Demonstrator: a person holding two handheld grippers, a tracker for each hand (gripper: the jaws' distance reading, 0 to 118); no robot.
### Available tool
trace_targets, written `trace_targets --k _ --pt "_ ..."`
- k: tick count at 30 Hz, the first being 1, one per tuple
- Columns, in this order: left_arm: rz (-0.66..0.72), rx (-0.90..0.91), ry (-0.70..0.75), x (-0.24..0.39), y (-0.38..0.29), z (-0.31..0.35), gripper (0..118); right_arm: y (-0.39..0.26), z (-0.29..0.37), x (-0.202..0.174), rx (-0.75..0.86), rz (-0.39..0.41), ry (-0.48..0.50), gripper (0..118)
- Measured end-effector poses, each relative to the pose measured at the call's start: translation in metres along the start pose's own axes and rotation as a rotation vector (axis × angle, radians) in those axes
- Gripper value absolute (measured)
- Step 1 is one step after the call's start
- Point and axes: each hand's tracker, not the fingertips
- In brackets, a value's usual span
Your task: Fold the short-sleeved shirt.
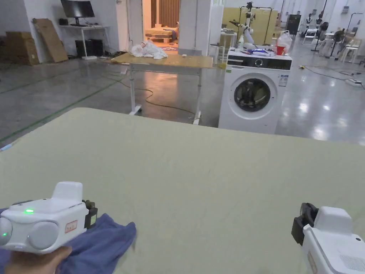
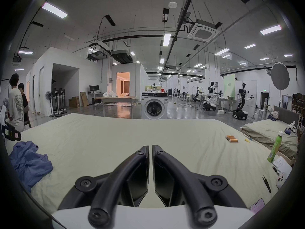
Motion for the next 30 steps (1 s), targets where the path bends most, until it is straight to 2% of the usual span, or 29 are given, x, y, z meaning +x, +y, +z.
trace_targets --k 4,5,6,9,10,12,15,17,21,22,23,25,27,30 --pt "0.026 -0.087 0.027 -0.041 -0.019 -0.004 0 -0.004 -0.005 -0.005 -0.019 0.018 0.015 3" --pt "0.057 -0.114 0.029 -0.051 -0.024 -0.007 6 -0.004 -0.006 -0.006 -0.020 0.018 0.017 3" --pt "0.065 -0.137 0.023 -0.058 -0.029 -0.009 15 -0.005 -0.006 -0.006 -0.020 0.015 0.019 3" --pt "0.102 -0.225 0.023 -0.076 -0.045 -0.018 62 -0.003 -0.005 -0.007 -0.023 0.008 0.043 3" --pt "0.127 -0.246 0.027 -0.082 -0.051 -0.023 70 -0.002 -0.005 -0.008 -0.025 0.020 0.046 3" --pt "0.129 -0.276 0.018 -0.091 -0.061 -0.033 70 -0.002 -0.006 -0.008 -0.023 0.032 0.046 3" --pt "0.115 -0.328 0.082 -0.094 -0.078 -0.052 70 -0.002 -0.006 -0.008 -0.025 0.032 0.044 3" --pt "0.071 -0.386 0.117 -0.093 -0.090 -0.063 70 -0.003 -0.007 -0.009 -0.036 0.040 0.051 3" --pt "-0.004 -0.328 0.104 -0.083 -0.093 -0.059 63 -0.004 -0.005 -0.007 -0.040 0.059 0.050 3" --pt "-0.002 -0.322 0.088 -0.080 -0.092 -0.058 57 -0.004 -0.005 -0.007 -0.040 0.060 0.047 3" --pt "0.001 -0.314 0.055 -0.076 -0.092 -0.057 44 -0.006 -0.006 -0.006 -0.043 0.059 0.046 3" --pt "-0.049 -0.302 0.079 -0.069 -0.093 -0.055 16 -0.008 -0.006 -0.005 -0.051 0.047 0.042 3" --pt "-0.087 -0.302 0.080 -0.063 -0.095 -0.057 3 -0.010 -0.007 -0.005 -0.058 0.039 0.044 3" --pt "-0.073 -0.283 0.080 -0.067 -0.097 -0.053 0 -0.012 -0.006 -0.005 -0.060 0.042 0.045 3"
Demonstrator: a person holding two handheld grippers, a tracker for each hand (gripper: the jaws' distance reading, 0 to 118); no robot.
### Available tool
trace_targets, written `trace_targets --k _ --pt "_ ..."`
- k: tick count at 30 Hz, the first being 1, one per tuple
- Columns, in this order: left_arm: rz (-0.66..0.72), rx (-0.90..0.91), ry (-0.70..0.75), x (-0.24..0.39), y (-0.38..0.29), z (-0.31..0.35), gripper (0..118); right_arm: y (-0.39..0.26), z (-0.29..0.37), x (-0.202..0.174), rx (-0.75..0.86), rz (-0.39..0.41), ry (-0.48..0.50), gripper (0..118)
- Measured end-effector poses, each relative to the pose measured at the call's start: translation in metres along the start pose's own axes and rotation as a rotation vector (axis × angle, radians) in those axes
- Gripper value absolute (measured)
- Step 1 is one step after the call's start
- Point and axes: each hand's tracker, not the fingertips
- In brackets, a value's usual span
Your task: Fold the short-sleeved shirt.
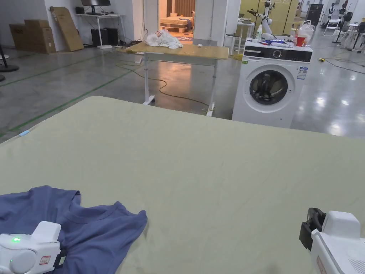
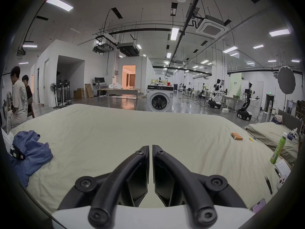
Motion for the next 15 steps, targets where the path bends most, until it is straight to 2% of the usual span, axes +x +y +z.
trace_targets --k 4,8,15 --pt "0.092 0.101 -0.011 -0.009 -0.003 0.014 0 0.000 -0.001 0.000 -0.003 -0.003 0.002 3" --pt "0.043 0.231 0.011 -0.010 0.012 0.042 0 -0.001 -0.001 -0.001 0.000 -0.003 0.003 3" --pt "0.060 0.423 -0.015 -0.009 0.052 0.097 0 0.002 0.001 0.001 0.012 -0.007 0.004 3"
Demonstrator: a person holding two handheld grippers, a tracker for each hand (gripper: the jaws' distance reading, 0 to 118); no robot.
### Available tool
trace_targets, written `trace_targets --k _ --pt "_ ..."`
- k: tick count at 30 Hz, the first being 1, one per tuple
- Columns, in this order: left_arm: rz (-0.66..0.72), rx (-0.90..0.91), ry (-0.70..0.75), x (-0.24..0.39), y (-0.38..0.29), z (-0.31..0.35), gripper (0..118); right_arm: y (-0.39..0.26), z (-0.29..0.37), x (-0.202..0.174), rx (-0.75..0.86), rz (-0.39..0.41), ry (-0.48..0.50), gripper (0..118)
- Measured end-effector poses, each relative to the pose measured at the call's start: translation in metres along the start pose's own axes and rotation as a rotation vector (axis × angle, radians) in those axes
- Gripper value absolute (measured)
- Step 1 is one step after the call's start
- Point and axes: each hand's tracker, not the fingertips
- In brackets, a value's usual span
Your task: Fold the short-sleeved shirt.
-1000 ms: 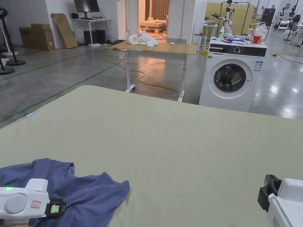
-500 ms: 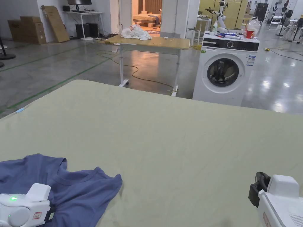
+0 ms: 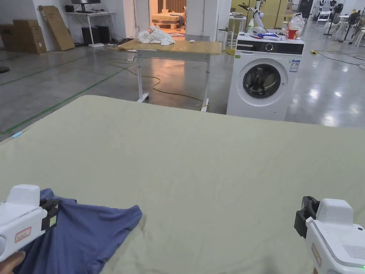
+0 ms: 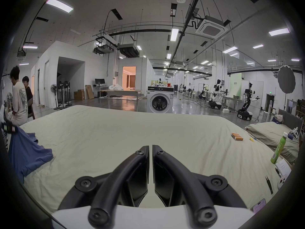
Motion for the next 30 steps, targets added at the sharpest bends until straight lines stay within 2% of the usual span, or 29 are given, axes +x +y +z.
trace_targets --k 2,9,18,25,30 --pt "0.023 0.059 -0.033 0.005 0.022 0.011 0 0.003 0.001 0.002 0.003 0.000 -0.005 3" --pt "-0.025 0.227 -0.144 0.045 0.093 0.032 0 0.011 0.011 0.016 0.029 -0.018 -0.021 3" --pt "-0.099 0.382 -0.391 0.155 0.162 0.044 0 0.022 0.033 0.048 0.068 -0.031 -0.072 3" --pt "-0.118 0.408 -0.643 0.268 0.176 0.037 0 0.025 0.058 0.084 0.090 -0.052 -0.152 3" --pt "-0.135 0.319 -0.795 0.347 0.156 0.021 0 0.022 0.074 0.111 0.089 -0.062 -0.215 3"
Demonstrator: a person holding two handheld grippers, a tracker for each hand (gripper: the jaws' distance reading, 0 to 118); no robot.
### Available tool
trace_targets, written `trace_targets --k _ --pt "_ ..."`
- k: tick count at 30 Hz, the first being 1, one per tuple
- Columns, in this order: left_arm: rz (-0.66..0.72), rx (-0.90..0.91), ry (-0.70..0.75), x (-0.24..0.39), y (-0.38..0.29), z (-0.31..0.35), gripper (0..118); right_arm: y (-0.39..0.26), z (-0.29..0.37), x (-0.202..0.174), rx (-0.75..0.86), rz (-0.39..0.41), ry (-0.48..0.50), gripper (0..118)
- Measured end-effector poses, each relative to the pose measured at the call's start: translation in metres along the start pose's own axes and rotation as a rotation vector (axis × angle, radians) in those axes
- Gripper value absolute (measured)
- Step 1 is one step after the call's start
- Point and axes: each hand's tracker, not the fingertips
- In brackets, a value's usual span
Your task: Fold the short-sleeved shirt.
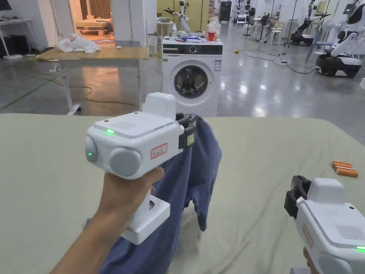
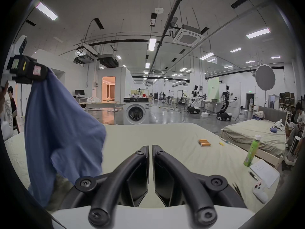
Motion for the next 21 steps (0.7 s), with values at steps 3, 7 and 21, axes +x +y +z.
trace_targets --k 3,7,21 --pt "0.025 -0.080 -0.052 0.019 -0.028 -0.027 0 -0.003 0.005 0.016 -0.010 0.000 -0.036 3" --pt "0.058 -0.186 -0.080 0.028 -0.073 -0.046 0 -0.009 0.007 0.028 -0.033 0.006 -0.061 3" --pt "0.111 -0.158 0.055 0.011 -0.129 -0.025 82 -0.009 0.001 0.008 -0.059 0.004 -0.016 3"
